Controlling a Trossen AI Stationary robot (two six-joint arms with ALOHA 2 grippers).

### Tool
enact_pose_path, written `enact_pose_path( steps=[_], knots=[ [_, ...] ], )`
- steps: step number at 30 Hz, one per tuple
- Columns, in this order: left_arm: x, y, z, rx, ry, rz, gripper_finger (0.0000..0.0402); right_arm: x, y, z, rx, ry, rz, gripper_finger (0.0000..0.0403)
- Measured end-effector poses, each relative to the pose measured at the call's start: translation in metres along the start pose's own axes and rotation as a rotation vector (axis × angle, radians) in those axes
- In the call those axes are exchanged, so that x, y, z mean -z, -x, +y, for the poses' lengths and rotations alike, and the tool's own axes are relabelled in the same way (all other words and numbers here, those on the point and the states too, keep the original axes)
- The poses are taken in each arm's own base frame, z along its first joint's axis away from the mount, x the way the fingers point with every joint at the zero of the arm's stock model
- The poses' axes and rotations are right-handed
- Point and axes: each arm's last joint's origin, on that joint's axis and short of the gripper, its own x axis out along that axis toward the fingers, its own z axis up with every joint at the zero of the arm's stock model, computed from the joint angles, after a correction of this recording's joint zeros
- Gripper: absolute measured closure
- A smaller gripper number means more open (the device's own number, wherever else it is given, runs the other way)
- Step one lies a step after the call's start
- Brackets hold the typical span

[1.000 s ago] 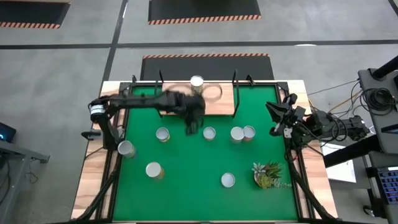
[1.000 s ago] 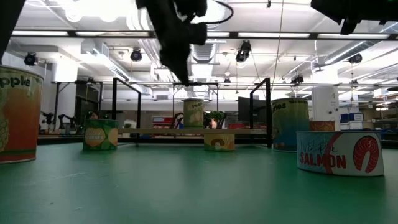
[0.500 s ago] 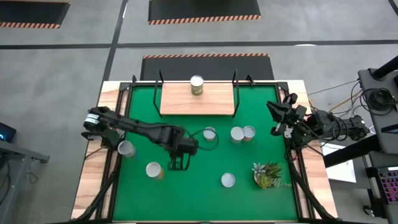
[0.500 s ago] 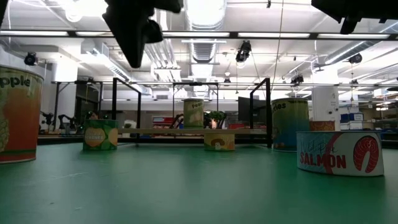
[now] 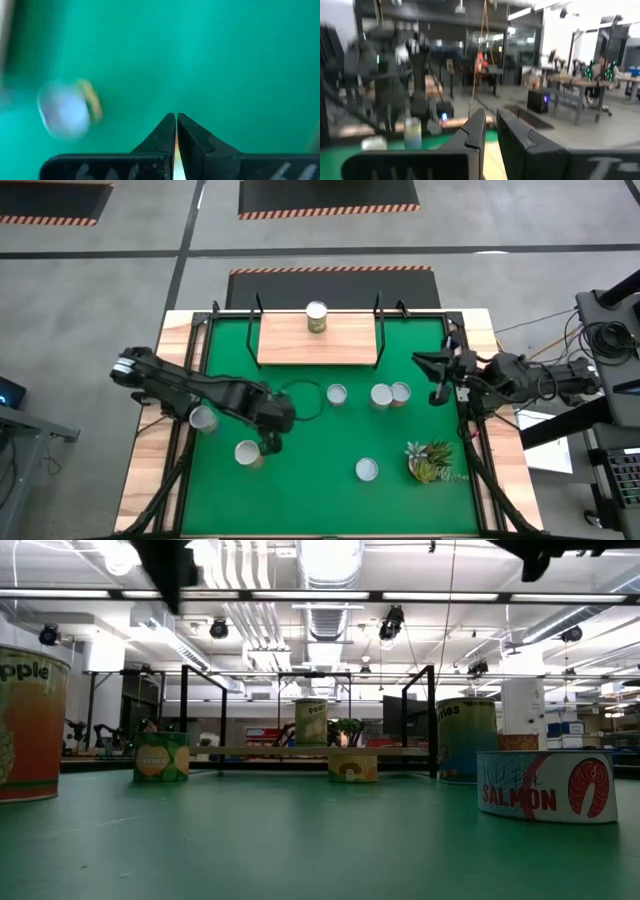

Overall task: Pick and place cans onto a shelf
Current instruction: Put the canned pineapple on the shelf

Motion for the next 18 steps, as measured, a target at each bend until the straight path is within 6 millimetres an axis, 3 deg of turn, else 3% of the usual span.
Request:
enact_pose_path(
  steps=[4,8,18],
  knots=[
    [0.022,0.011,-0.006,0.028,0.234,0.065,0.0381,-0.003,-0.009,0.004,-0.009,0.053,0.063,0.0367],
    [0.036,0.013,-0.020,0.032,0.370,0.080,0.0333,-0.007,-0.014,0.005,-0.011,0.074,0.071,0.0367],
    [0.067,-0.013,-0.039,-0.142,0.564,0.138,0.0134,-0.010,-0.019,0.006,-0.012,0.101,0.073,0.0367]
  ],
)
